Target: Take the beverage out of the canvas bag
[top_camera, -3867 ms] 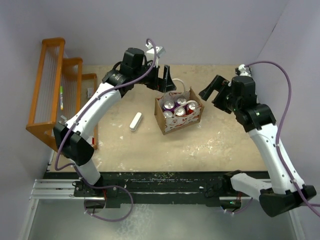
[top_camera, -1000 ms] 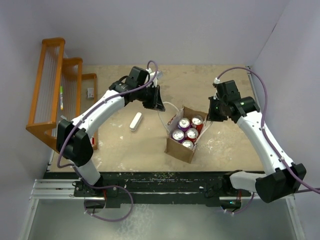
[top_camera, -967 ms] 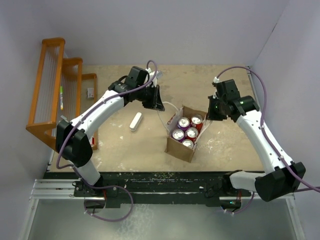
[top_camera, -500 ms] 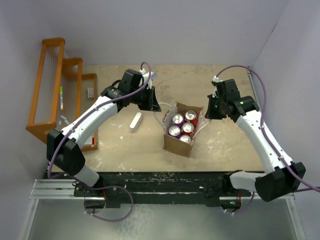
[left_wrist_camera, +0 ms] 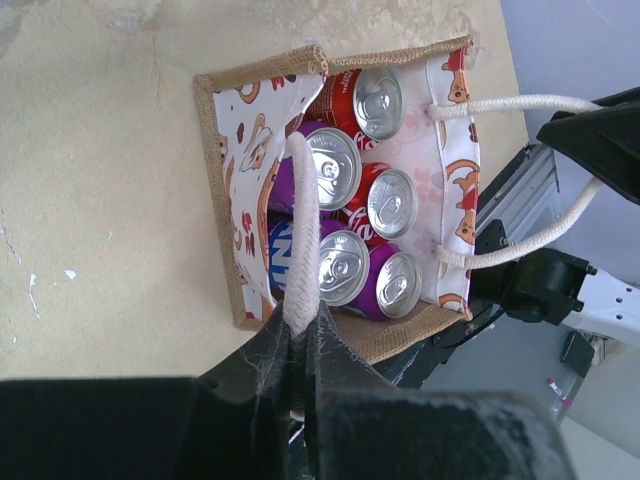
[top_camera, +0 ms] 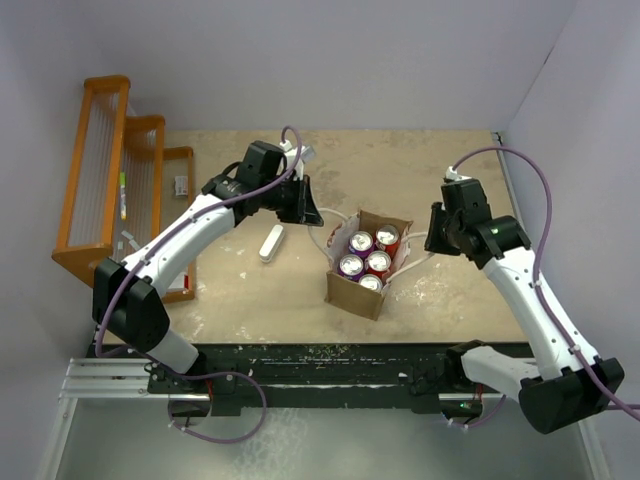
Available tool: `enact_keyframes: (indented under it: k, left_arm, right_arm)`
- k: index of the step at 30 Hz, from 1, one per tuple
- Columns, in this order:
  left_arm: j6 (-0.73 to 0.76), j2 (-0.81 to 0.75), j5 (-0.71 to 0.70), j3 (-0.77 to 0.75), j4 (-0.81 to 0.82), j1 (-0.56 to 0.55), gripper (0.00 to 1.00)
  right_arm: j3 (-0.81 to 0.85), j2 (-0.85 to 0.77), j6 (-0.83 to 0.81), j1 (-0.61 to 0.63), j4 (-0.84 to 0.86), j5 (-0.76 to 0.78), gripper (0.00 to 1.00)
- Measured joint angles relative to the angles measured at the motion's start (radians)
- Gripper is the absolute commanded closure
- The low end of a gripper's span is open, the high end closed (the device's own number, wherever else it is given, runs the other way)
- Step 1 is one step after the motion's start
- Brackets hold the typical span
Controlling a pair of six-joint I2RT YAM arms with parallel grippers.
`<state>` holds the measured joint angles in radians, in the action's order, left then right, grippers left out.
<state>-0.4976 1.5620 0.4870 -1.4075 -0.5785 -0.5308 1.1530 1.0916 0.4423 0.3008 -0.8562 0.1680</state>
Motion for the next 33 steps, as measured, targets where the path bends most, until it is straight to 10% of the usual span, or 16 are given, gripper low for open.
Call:
enact_keyframes:
  k: [10, 18, 33]
  left_arm:
    - [-0.026, -0.017, 0.039, 0.031, -0.003, 0.0, 1.0]
    - [-0.058, -0.026, 0.072, 0.064, 0.044, 0.0, 0.96]
    - [-0.058, -0.027, 0.104, 0.076, 0.09, 0.001, 1.0]
  right_arm:
    - [-0.026, 0.029, 0.03, 0.0, -0.055, 0.02, 0.46]
    - [0.268, 0.046, -0.034, 0.0, -0.137, 0.006, 0.01]
    - [0.464, 0.2, -0.005, 0.004, 0.019, -0.166, 0.01]
